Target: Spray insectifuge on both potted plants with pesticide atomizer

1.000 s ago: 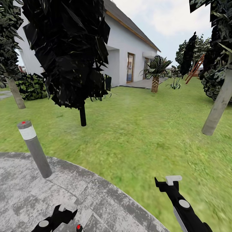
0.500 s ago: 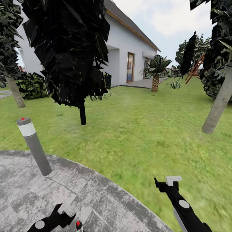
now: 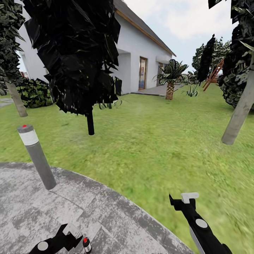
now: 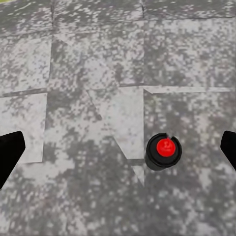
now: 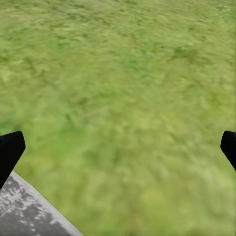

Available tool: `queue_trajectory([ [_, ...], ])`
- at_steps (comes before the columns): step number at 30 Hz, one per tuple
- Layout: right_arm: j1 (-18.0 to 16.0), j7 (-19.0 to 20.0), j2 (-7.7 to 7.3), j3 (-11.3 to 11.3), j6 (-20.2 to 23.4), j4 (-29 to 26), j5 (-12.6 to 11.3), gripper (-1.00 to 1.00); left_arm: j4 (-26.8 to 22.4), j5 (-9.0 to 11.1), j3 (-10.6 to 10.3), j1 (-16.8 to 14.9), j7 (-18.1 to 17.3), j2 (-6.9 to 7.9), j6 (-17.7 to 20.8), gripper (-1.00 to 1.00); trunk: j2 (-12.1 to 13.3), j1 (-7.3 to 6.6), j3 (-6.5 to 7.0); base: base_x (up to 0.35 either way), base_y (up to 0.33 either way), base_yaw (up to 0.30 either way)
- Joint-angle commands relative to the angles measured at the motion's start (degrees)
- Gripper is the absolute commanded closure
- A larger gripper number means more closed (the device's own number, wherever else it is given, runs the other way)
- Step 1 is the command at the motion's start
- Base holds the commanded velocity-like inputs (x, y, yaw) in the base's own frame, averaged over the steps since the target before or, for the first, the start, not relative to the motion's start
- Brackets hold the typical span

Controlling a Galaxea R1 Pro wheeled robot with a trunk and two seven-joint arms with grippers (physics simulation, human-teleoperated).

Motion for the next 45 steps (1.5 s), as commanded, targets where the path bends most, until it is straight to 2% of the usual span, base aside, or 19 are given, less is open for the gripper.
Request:
queue_trajectory([
  [1,-0.02,-0.02,-0.01,0.01,-0.11,0.0,0.03,-1.0,0.01,-0.55,0.5,-0.03,-0.29,-0.04,-0.26,-1.0,-0.44,0.21,-0.24,0.0,0.0,0.0],
  [21,-0.02,0.07,0.08,0.0,-0.06,-0.28,-0.13,-1.0,0.03,-0.56,0.41,-0.03,-0.29,-0.18,-0.26,-1.0,-0.7,0.73,-4.7,0.0,0.0,0.0],
  [39,-0.02,0.1,0.08,0.0,-0.01,-0.25,-0.14,-1.0,0.03,-0.58,0.33,-0.03,-0.35,-0.12,-0.34,-1.0,-0.94,1.19,-10.16,0.0,0.0,0.0],
  [45,-0.02,0.09,0.08,0.01,-0.02,-0.14,-0.14,-1.0,0.03,-0.64,0.36,-0.03,-0.3,-0.01,-0.35,-1.0,-0.94,1.19,-10.6,0.0,0.0,0.0],
])
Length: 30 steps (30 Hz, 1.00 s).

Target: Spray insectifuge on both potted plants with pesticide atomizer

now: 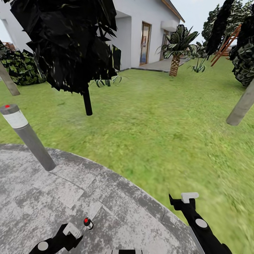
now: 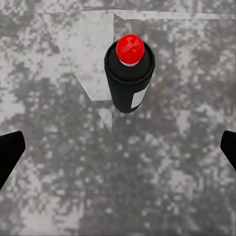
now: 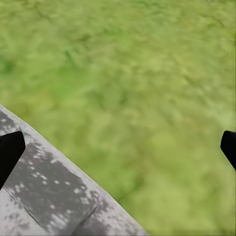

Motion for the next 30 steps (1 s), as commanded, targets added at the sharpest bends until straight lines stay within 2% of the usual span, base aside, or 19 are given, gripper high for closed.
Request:
queue_trajectory([
  [1,-0.02,0.02,-0.01,0.01,-0.1,0.02,0.03,-1.0,0.0,-0.55,0.48,-0.03,-0.29,-0.05,-0.26,-1.0,-0.02,-0.01,-0.06,0.0,0.0,0.0],
  [6,-0.02,-0.05,-0.01,0.0,-0.1,-0.04,0.03,-1.0,0.0,-0.56,0.47,-0.03,-0.29,-0.2,-0.24,-1.0,-0.02,-0.01,-0.09,0.022,0.0,0.0],
  [14,-0.02,-0.03,-0.01,0.0,-0.1,-0.13,0.03,-1.0,0.0,-0.65,0.22,-0.03,-0.29,-0.28,-0.26,-1.0,-0.02,-0.01,-0.09,0.186,0.0,0.0],
  [25,-0.02,-0.03,-0.01,0.0,-0.1,-0.14,0.03,-1.0,0.0,-0.7,0.19,-0.03,-0.29,-0.39,-0.26,-1.0,-0.02,-0.01,-0.09,0.027,0.0,0.0],
  [30,-0.02,0.0,-0.01,0.0,-0.1,-0.14,0.03,-1.0,0.0,-2.02,0.19,-0.03,-0.29,-0.49,-0.26,-1.0,-0.02,-0.01,-0.09,0.046,0.0,-0.041],
])
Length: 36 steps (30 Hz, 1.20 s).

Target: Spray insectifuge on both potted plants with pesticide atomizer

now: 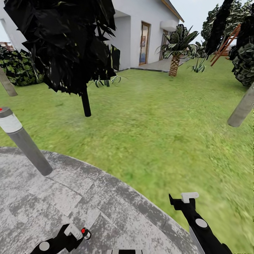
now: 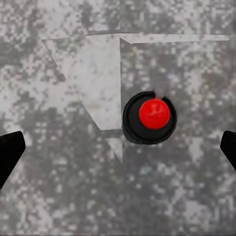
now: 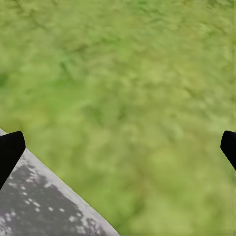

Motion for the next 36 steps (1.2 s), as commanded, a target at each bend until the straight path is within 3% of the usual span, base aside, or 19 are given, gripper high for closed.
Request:
queue_trajectory([
  [1,-0.02,0.02,-0.01,0.01,-0.1,0.01,0.02,-1.0,-0.01,-0.98,0.51,-0.02,-0.29,-0.07,-0.26,-1.0,-0.02,-0.01,-0.04,0.01,0.0,-0.177],
  [14,-0.02,-0.05,-0.01,0.01,-0.1,0.01,0.02,-1.0,-0.01,-1.78,0.56,-0.02,-0.29,-0.13,-0.26,-1.0,-0.02,-0.01,-0.04,0.001,0.0,-0.065],
  [23,-0.02,0.0,-0.01,0.01,-0.08,0.0,0.0,-1.0,-0.01,-1.81,0.51,-0.02,-0.29,-0.11,-0.26,-1.0,-0.14,0.22,-2.48,0.0,0.0,0.0],
  [36,-0.02,-0.12,-0.01,0.01,-0.21,0.01,0.11,-1.0,-0.04,-1.81,0.49,-0.02,-0.29,-0.1,-0.32,-1.0,-0.14,0.22,-2.56,0.0,0.0,0.0],
])
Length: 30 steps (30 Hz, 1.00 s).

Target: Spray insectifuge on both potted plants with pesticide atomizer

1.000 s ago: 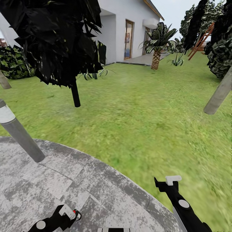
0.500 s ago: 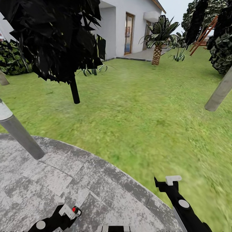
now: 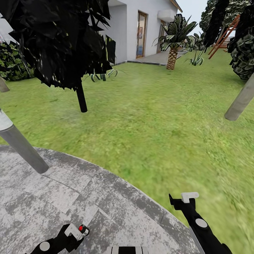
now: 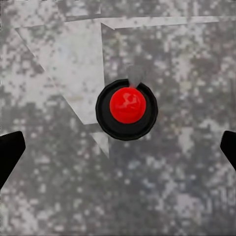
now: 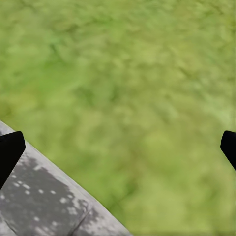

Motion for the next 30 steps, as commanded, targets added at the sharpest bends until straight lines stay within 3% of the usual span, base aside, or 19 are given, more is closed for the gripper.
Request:
queue_trajectory([
  [1,-0.02,-0.01,-0.01,0.01,-0.13,-0.02,0.03,-1.0,-0.05,-0.55,0.49,-0.02,-0.29,-0.03,-0.31,-1.0,-0.02,-0.01,-0.04,0.0,0.0,0.0],
  [9,-0.02,-0.01,-0.01,0.01,-0.17,0.0,0.03,-1.0,-0.86,-0.46,0.66,-0.16,-0.29,0.43,-0.46,-1.0,-0.02,-0.01,-0.04,0.0,0.0,0.0],
  [14,-0.02,-0.01,-0.01,0.01,-0.17,0.08,0.03,-1.0,-0.92,-0.53,0.66,-0.4,-0.29,0.49,-0.53,-1.0,-0.08,0.12,-1.15,0.0,0.0,0.0],
  [17,-0.02,-0.01,-0.01,0.01,-0.17,0.14,0.03,-1.0,-0.99,-0.79,0.61,-0.52,-0.29,0.38,-0.51,-1.0,-0.08,0.12,-1.15,0.0,0.0,0.0],
  [23,-0.02,-0.01,-0.01,0.01,-0.17,0.24,0.03,-1.0,-1.02,-4.38,0.44,-0.7,-0.29,0.3,-0.47,-1.0,-0.08,0.12,-1.15,0.0,0.0,0.0],
  [30,-0.02,-0.01,-0.01,0.01,-0.17,0.29,0.03,-1.0,-1.02,-5.15,0.36,-0.73,-0.29,0.17,-0.52,-1.0,-0.16,0.27,-2.48,0.0,0.0,0.0],
])
